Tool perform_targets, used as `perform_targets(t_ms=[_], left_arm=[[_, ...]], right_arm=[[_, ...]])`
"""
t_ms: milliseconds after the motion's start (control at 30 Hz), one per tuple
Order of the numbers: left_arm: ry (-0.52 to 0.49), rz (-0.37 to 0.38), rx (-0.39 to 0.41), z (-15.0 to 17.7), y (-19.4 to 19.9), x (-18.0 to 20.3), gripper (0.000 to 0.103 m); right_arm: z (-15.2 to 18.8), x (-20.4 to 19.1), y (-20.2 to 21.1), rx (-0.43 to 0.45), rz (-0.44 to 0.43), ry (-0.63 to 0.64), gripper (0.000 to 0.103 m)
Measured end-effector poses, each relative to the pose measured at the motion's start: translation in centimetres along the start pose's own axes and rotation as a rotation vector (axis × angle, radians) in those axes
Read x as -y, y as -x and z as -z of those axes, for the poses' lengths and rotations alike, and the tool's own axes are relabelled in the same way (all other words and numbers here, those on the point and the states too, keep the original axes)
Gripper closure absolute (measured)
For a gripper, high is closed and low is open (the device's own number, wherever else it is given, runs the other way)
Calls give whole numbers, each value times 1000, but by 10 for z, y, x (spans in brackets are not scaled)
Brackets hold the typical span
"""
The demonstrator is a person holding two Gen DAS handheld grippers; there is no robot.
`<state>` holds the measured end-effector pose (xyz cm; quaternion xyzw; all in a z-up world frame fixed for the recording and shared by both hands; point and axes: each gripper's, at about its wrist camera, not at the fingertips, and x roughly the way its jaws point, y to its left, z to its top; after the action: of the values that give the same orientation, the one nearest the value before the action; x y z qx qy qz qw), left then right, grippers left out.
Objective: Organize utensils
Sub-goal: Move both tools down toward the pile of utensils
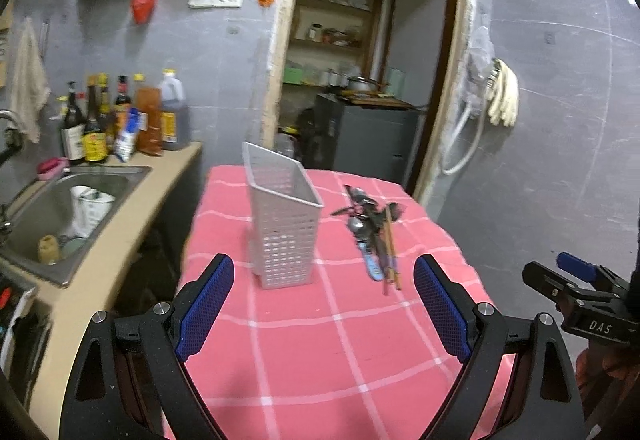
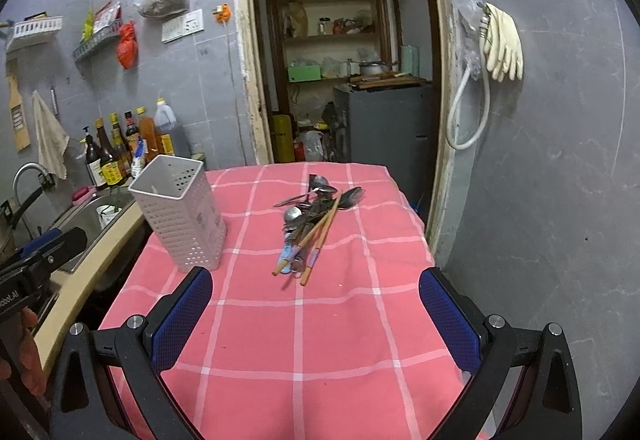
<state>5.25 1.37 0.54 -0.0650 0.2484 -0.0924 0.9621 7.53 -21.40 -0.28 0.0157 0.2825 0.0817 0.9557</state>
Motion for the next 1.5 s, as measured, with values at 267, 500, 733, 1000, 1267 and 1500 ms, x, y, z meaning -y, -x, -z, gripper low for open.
perform_targets(t_ms=[267, 500, 733, 1000, 1267, 1500], left_arm=[[-5, 99, -73, -10, -39, 24, 15], [-17, 115, -132, -15, -89, 50, 16], [34, 72, -174, -31, -149, 69, 17], [83, -10, -210, -44, -215, 74, 37], [53, -122, -318, -40, -256, 74, 64], [80, -165, -498, -19, -285, 61, 72]], right_arm=[[-16, 28, -14, -71, 8, -29, 0], [-34, 69, -47, -126, -15, -62, 3], [-47, 114, -104, -222, -121, -71, 26], [-63, 145, -185, -349, -274, -92, 53], [-72, 149, -257, -481, -420, -88, 62], [-75, 135, -302, -608, -494, -83, 62]])
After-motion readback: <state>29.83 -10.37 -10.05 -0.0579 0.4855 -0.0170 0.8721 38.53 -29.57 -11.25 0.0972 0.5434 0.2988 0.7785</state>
